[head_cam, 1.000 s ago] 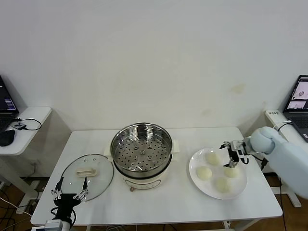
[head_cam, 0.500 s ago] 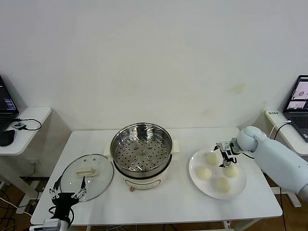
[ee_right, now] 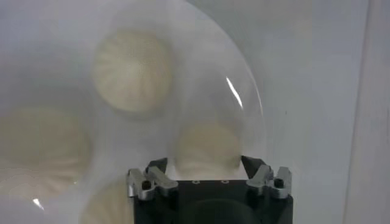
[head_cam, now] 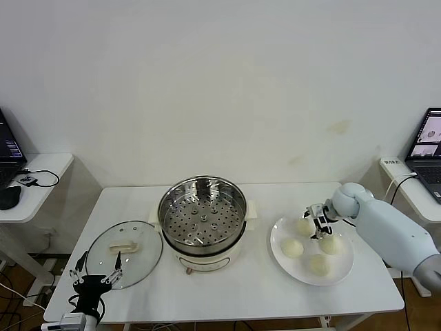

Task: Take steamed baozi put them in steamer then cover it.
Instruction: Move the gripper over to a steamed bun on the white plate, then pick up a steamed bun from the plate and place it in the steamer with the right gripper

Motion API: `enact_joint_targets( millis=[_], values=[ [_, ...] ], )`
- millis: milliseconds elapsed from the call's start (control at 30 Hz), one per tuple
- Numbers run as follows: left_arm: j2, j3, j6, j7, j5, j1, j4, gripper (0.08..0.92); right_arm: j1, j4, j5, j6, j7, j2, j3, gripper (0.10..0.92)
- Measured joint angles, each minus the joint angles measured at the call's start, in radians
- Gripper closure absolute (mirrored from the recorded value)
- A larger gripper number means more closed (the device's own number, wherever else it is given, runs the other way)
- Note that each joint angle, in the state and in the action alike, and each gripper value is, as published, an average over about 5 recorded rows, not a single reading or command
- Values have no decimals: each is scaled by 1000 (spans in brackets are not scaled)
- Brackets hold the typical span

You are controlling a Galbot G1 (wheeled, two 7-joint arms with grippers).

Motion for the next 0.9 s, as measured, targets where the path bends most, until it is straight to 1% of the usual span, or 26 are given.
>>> enact_joint_targets(
  millis=[100, 267, 467, 700, 900],
  values=[
    [-2, 1, 0, 0, 0, 0, -2, 177, 1, -7, -4, 0, 1, 7, 0, 307],
    [-2, 0, -2, 0, 1, 3, -4, 177, 3, -8, -3, -4, -1, 7, -4, 366],
    [0, -1, -3, 0, 1, 4, -6, 177, 14, 5, 17, -15, -3, -5, -18, 394],
    [3, 2, -4, 0, -1, 6, -14, 177, 38, 58, 67, -35, -10, -39, -39, 397],
    [10, 6, -10, 1, -2, 9, -17, 177, 86, 141, 144, -59, -14, -105, -78, 397]
  ],
)
